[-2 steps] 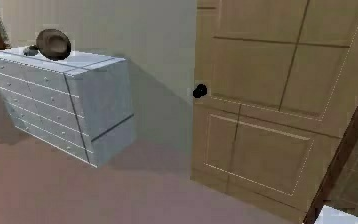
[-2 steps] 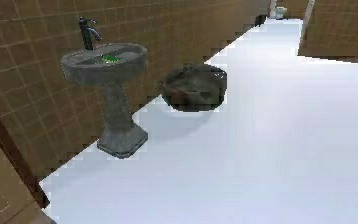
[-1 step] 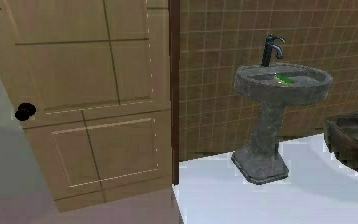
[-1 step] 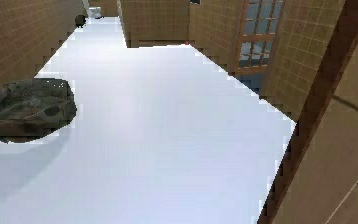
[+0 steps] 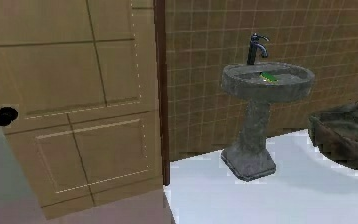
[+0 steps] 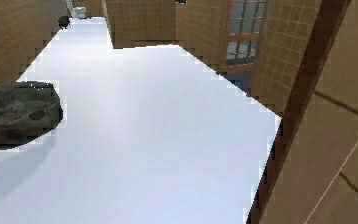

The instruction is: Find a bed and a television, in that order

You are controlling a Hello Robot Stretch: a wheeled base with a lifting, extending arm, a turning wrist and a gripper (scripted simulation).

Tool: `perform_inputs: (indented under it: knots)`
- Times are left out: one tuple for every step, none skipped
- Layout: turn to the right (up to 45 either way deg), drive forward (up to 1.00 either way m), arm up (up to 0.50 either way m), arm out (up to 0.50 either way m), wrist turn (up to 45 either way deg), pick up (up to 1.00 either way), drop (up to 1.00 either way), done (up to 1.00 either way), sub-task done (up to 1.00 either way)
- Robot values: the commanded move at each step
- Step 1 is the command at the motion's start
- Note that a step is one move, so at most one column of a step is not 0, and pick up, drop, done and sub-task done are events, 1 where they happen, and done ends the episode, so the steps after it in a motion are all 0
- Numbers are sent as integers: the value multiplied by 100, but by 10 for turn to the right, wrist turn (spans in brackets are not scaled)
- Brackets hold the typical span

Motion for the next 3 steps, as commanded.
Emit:
perform_inputs:
  knots:
    - [0,5,0,0,0,0,0,0,0]
    - [-450,0,0,0,0,0,0,0,0]
    - [-420,0,0,0,0,0,0,0,0]
